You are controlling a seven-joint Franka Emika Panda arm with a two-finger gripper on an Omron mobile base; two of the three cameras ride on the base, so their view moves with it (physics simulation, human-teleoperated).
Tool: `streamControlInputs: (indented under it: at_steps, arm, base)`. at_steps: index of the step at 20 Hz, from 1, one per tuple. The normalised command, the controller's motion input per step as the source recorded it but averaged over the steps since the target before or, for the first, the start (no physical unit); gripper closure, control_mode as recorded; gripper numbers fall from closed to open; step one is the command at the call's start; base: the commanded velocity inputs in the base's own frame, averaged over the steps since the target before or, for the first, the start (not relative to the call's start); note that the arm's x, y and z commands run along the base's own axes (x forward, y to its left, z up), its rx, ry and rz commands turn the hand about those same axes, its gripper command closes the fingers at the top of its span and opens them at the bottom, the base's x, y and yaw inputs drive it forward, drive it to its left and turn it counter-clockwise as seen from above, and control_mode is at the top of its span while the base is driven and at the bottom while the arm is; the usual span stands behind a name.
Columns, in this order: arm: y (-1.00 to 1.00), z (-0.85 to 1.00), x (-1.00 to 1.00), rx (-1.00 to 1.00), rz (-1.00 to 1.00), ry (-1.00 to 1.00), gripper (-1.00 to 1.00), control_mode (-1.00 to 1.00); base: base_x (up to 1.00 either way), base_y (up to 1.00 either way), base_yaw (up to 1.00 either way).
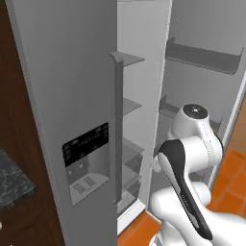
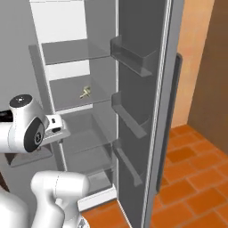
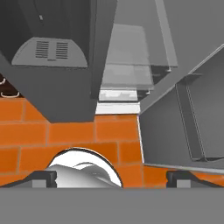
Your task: Place one mushroom and one fish in each tupperware on the nearby counter, to pack two identical lunches.
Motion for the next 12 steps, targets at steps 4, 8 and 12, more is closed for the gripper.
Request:
streamControlInputs:
  at_steps: [4,8,12]
  arm:
    - [0.0,0.0,0.0,0.0,0.0,0.0,-1.0,1.0]
    - [0.0,0.0,0.0,0.0,0.0,0.0,-1.0,1.0]
    - [0.0,0.0,0.0,0.0,0.0,0.0,-1.0,1.0]
  base:
    - [0.45,-0.13,0.38]
    - [0.59,0.0,0.24]
    - [0.54,-0.09,0.09]
